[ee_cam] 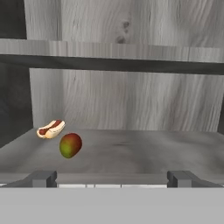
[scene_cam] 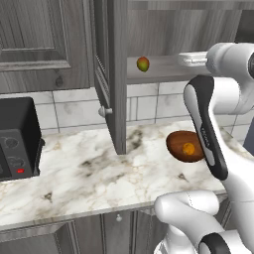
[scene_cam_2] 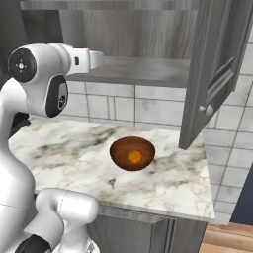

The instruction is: Open the cabinet. Pick the mango and orange from the cabinet and place them into the bowl. Then close the cabinet.

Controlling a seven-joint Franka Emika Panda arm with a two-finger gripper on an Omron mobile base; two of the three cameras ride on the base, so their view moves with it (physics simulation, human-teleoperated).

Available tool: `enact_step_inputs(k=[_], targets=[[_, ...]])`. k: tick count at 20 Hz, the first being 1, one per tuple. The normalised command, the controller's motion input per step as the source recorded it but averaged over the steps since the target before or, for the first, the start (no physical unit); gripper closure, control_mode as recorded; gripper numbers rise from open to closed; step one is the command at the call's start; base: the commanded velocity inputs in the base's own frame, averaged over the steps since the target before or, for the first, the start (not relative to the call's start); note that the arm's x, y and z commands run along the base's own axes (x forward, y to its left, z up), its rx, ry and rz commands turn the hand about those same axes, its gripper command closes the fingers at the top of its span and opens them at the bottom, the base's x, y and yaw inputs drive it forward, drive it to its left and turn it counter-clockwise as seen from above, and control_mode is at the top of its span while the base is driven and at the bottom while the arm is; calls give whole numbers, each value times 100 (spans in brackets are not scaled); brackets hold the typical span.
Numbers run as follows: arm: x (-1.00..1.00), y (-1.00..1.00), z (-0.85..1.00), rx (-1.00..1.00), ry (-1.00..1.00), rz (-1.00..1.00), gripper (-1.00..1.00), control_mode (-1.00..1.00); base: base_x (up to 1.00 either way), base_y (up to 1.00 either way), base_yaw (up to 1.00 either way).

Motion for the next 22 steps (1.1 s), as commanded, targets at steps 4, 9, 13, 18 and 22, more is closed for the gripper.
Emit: enact_step_inputs(k=[4,9,13,18,22], targets=[[4,20,0,0,0,0,-100,-100,0,0,0],[12,39,0,0,0,0,-100,-100,0,0,0],[24,45,0,0,2,0,-100,-100,0,0,0],[20,36,0,0,5,0,-100,-100,0,0,0],[3,10,0,0,1,0,-100,-100,0,0,0]])
